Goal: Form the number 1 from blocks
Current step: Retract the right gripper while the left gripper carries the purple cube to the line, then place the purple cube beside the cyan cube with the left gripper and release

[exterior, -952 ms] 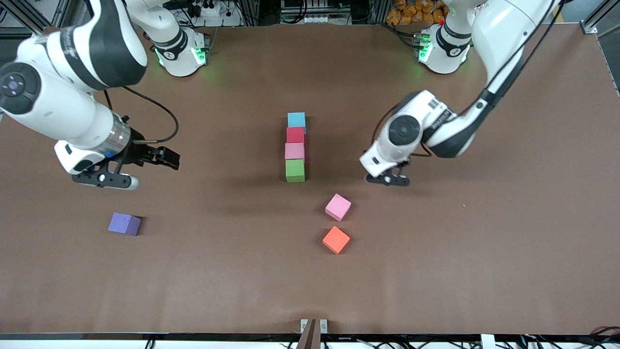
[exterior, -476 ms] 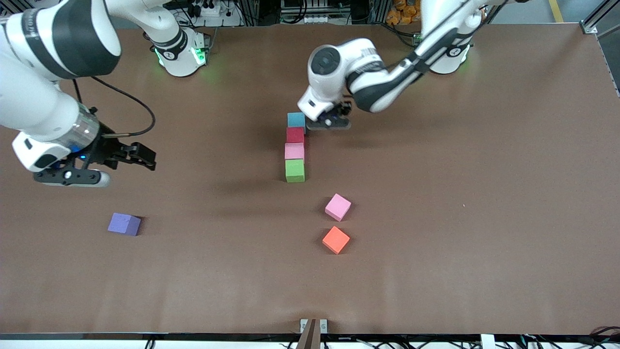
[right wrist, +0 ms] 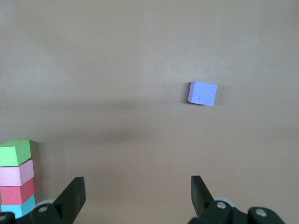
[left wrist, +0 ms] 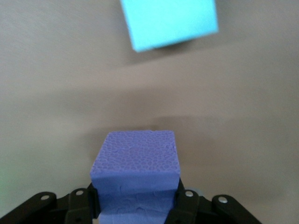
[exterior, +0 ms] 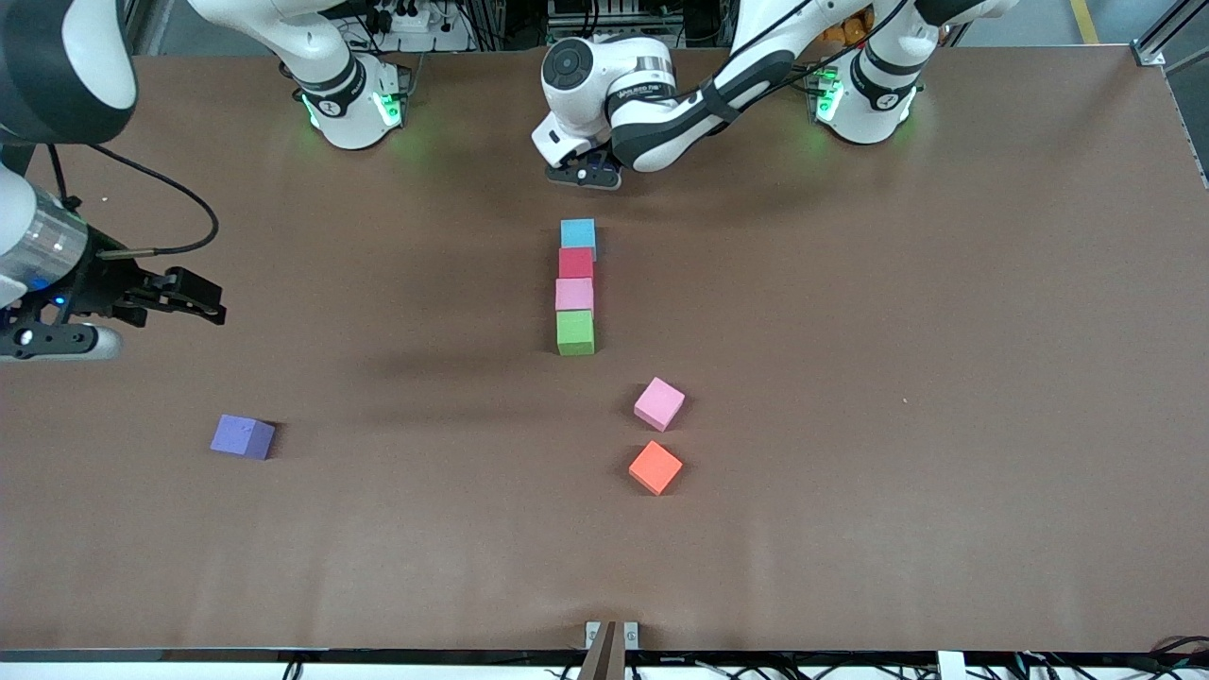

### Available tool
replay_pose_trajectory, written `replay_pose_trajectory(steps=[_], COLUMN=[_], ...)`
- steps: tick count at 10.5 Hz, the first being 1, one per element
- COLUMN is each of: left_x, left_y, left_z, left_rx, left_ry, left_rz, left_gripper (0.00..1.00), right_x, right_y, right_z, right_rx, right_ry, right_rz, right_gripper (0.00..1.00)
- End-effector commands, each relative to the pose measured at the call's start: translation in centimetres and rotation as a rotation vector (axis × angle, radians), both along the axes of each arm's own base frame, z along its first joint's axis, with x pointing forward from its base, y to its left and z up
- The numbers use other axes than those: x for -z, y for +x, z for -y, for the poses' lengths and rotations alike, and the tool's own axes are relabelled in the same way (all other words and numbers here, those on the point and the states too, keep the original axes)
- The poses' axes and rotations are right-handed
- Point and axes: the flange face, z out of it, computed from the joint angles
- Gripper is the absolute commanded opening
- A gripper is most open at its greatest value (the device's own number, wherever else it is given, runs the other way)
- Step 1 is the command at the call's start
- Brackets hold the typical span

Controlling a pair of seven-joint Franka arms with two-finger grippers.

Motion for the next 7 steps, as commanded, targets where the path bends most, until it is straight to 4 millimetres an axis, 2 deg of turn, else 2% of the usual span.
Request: replay_pose_trajectory(steps=[1,3,4,7], left_x=[0.7,2.1,3.2,3.8], left_y=[-0.5,0.9,1.8,2.5], left_z=[1.8,3.2,3.1,3.0], left_rx=[-0.027,-0.097,-0.118,-0.130], left_ry=[-0.009,-0.005,0.010,0.006], left_rz=[-0.004,0.000,0.011,0.022], left_gripper=[0.00,0.00,0.00,0.00], right_x=[-0.7,-1.3,-1.7,-2.4], right_y=[-0.2,-0.1,-0.2,-0.5], right_z=[-0.1,1.1,2.1,1.7], right_rx=[-0.021,0.000,0.021,0.005], right_ry=[-0.011,-0.022,-0.020,-0.040], right_rz=[0.000,0.012,0.020,0.031], right_gripper=[1.00,1.00,1.00,1.00])
